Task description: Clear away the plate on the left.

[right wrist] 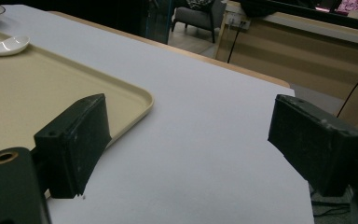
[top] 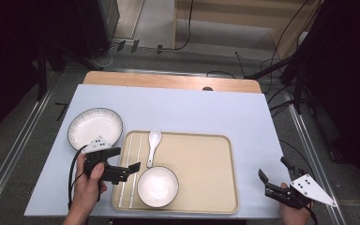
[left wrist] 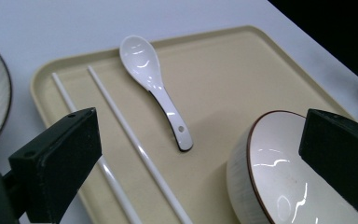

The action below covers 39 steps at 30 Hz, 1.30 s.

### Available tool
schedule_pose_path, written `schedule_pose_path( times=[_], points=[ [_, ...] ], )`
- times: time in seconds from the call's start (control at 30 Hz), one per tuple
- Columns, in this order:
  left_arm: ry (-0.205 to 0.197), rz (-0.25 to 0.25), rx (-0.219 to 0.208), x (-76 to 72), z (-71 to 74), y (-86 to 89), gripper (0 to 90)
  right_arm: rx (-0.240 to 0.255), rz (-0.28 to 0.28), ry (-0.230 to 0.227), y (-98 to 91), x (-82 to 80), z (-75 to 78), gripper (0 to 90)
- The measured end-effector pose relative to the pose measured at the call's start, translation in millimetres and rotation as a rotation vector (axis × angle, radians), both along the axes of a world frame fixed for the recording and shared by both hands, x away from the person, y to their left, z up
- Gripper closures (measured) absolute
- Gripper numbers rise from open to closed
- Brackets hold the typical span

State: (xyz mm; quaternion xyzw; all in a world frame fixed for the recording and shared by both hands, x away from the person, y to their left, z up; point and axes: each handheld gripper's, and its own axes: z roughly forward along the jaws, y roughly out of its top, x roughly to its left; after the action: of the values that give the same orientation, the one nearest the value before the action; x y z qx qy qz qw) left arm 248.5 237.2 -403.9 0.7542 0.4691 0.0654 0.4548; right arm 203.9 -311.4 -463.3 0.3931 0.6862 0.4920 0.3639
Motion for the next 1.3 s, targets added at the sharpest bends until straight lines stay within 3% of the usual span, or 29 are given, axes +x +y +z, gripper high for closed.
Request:
schedule_pose_path(
  times=[0.17, 0.23, 0.33, 0.37, 0.4, 0.63, 0.8, 1.03, 1.13, 1.3],
  points=[
    [-0.009, 0.046, 0.004, 7.0, 1.2, 14.3, 0.0, -0.004, 0.008, 0.003, 3.1, 1.1, -0.3, 13.0],
    [-0.006, 0.036, 0.001, 9.3, 2.8, 19.4, 0.0, -0.006, 0.011, 0.005, 3.4, 1.3, -0.8, 13.0],
    [-0.035, 0.048, 0.037, 10.4, 3.9, 20.4, 0.0, -0.002, 0.006, 0.006, 2.6, 0.9, -0.5, 13.0],
    [-0.061, 0.081, 0.105, 13.8, 4.0, 21.9, 0.0, -0.001, 0.005, 0.003, 1.8, 0.5, 0.0, 13.0],
    [-0.059, 0.086, 0.107, 14.8, 4.0, 22.6, 0.0, 0.0, 0.002, 0.001, 1.7, 0.2, 0.3, 13.0],
    [0.001, 0.135, 0.097, 31.1, 5.6, 42.3, 0.0, 0.006, -0.003, -0.001, 1.9, 0.3, 0.7, 13.0],
    [0.011, 0.124, 0.07, 36.8, 7.9, 55.8, 0.0, 0.004, -0.001, -0.004, 3.6, 0.9, 1.0, 13.0],
    [0.032, 0.213, 0.083, 50.8, 11.3, 90.4, 0.0, 0.004, 0.002, -0.003, 4.7, 1.6, 1.0, 13.0],
    [0.038, 0.254, 0.065, 57.6, 12.6, 110.3, 0.0, 0.003, 0.004, -0.003, 5.4, 1.5, 1.1, 13.0],
    [0.044, 0.346, 0.066, 67.8, 7.2, 134.3, 7.9, 0.006, 0.004, 0.001, 4.7, 2.0, 0.5, 13.0]
  ],
)
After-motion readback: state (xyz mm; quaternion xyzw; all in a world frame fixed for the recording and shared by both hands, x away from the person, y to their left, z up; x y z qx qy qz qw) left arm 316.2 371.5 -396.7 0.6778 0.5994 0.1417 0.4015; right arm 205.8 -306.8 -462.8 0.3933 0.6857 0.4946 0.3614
